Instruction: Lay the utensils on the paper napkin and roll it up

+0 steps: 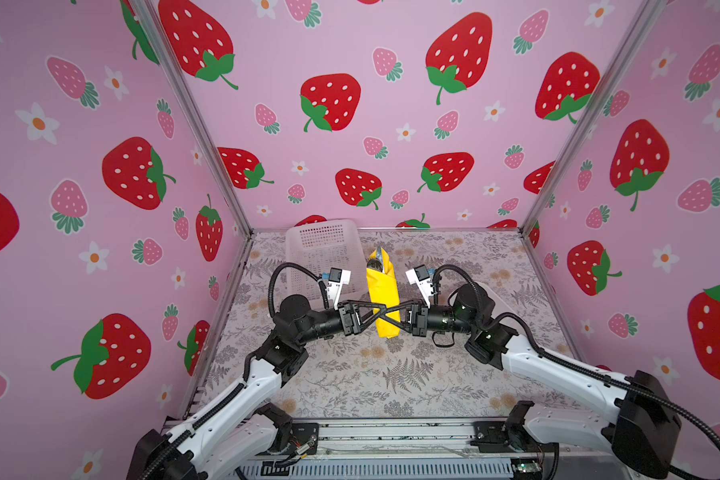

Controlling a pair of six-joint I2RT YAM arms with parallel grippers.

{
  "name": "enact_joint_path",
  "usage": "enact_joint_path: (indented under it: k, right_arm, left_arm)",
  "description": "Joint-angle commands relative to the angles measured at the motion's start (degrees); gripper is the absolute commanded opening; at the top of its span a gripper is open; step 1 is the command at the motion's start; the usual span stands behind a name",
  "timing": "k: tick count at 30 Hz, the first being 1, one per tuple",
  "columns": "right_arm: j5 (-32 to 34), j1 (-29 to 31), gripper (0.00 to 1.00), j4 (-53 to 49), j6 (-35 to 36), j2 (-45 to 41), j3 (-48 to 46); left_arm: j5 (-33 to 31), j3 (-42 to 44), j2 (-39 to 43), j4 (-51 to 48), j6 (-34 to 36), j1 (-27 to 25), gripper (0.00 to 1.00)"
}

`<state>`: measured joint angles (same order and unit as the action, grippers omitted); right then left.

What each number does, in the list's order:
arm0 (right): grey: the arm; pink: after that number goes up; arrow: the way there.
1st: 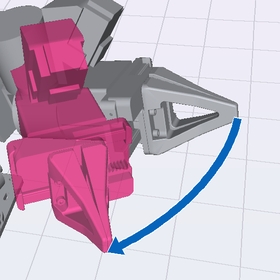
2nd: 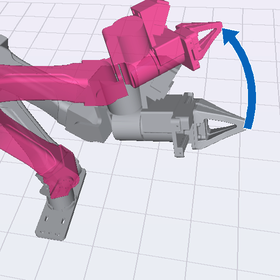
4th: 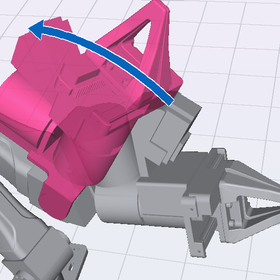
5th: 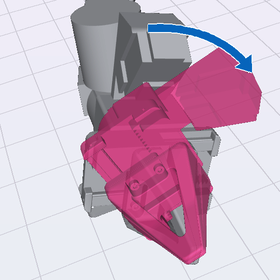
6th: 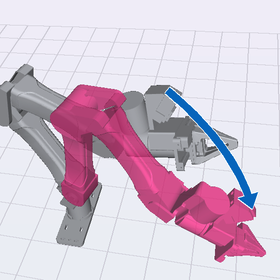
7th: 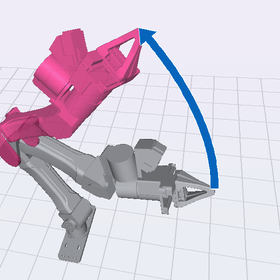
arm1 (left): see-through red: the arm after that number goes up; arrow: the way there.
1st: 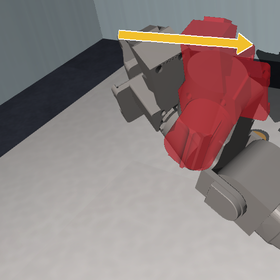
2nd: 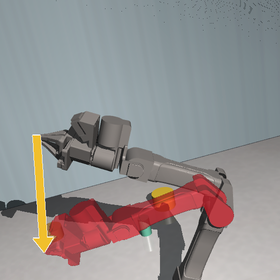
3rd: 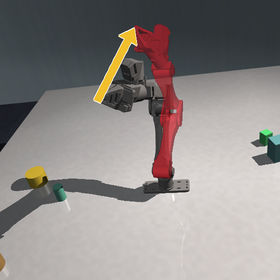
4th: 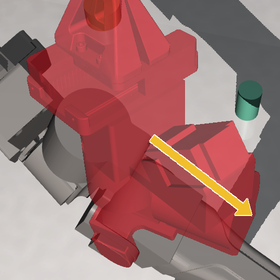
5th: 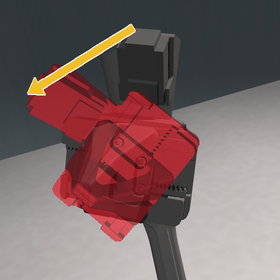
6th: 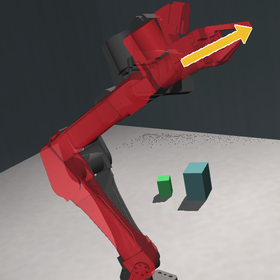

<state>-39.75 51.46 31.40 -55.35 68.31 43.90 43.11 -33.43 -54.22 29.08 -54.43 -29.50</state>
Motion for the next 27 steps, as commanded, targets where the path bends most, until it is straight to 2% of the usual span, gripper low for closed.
enact_joint_path:
  k: [1,14,20,27]
  right_arm:
    - [-2.0,-0.2,0.07,6.0,-0.9,-1.2,-0.2]
    - [-3.4,-0.2,0.07,8.2,-2.0,-0.1,-0.6]
    - [-3.6,-0.2,0.08,8.2,-2.1,0.2,-0.7]
    - [-3.3,-0.2,0.1,8.0,-2.0,0.6,-0.6]
  left_arm:
    - [3.3,-3.6,-0.7,6.3,-2.2,-0.3,0.7]
    - [3.9,-3.9,-5.0,18.1,-9.2,-0.6,0.53]
    - [3.7,-3.8,-5.3,17.9,-9.0,-0.6,0.45]
    - [3.5,-3.8,-5.0,17.2,-8.5,-0.6,0.3]
